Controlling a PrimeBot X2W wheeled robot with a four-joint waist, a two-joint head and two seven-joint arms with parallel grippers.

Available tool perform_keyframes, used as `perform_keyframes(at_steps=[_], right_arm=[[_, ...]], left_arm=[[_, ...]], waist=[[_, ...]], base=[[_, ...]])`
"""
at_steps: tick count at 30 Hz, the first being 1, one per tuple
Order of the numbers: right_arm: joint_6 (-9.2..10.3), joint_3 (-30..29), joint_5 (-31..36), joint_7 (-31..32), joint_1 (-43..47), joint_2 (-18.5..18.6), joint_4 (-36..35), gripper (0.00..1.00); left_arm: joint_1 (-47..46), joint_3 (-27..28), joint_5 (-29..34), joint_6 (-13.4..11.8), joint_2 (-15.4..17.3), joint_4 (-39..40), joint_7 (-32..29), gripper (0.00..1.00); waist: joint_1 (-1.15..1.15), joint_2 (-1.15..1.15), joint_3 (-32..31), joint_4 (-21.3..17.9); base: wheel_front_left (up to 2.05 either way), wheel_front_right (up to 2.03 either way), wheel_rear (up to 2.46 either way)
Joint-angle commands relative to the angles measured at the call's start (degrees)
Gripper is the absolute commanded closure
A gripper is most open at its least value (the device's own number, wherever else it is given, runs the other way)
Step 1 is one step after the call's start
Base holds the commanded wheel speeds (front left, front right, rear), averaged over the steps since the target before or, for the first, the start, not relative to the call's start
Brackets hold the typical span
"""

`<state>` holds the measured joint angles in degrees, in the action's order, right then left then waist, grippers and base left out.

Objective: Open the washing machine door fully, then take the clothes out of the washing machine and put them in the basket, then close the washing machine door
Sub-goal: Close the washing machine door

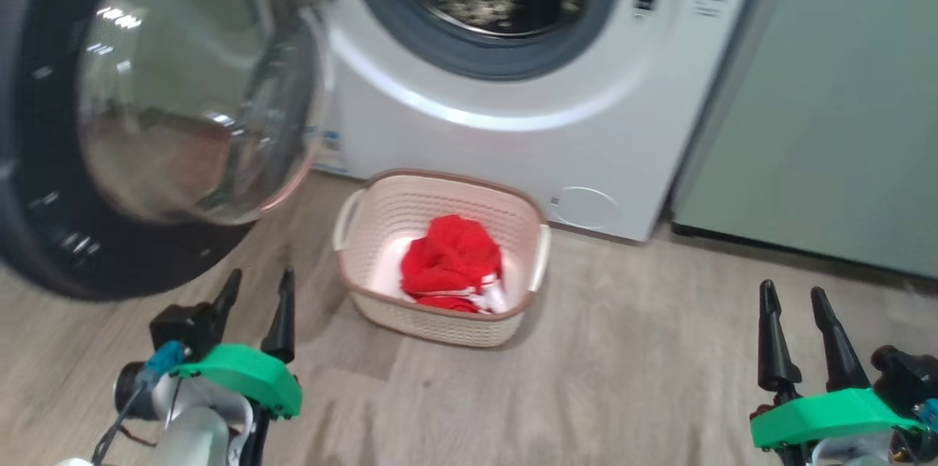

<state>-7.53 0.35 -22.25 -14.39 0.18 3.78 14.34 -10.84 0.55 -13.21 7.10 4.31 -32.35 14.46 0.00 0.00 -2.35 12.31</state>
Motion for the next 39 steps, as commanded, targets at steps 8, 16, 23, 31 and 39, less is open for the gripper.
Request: perform_keyframes(at_steps=[8, 16, 23, 31, 39], right_arm=[[0.04, 0.9, -0.2, -0.6, -1.7, 0.0, -2.1, 0.00], [0.04, 3.5, -0.2, -0.6, -4.6, 0.7, -1.4, 0.00], [0.04, 5.6, -0.7, -0.6, -7.0, 1.7, -0.1, 0.00], [0.04, 6.5, -1.2, -0.6, -8.1, 2.1, 0.7, 0.00], [0.04, 5.0, -1.3, -0.6, -6.7, 1.5, 0.5, 0.00]], left_arm=[[-3.5, 4.2, 0.2, -0.9, 0.8, 2.1, 0.5, 0.00], [-2.5, 8.1, -0.5, -2.2, 0.9, 4.3, 0.5, 0.00], [-0.5, 11.2, -0.7, -2.5, 0.6, 7.0, 0.5, 0.00], [0.5, 12.8, -0.1, -2.3, 0.2, 8.6, 0.5, 0.55], [0.0, 22.4, -10.5, -0.7, 0.0, 8.5, 0.5, 1.00]], waist=[[0.00, 0.00, -0.1, 12.8], [0.00, 0.00, 2.1, 16.5], [0.00, 0.00, 3.1, 17.2], [0.00, 0.00, 3.3, 17.3], [0.00, 0.00, 2.2, 16.6]], base=[[0.00, 0.00, 0.00], [0.00, 0.00, 0.00], [0.00, 0.00, 0.00], [0.00, 0.00, 0.00], [0.00, 0.00, 0.00]])
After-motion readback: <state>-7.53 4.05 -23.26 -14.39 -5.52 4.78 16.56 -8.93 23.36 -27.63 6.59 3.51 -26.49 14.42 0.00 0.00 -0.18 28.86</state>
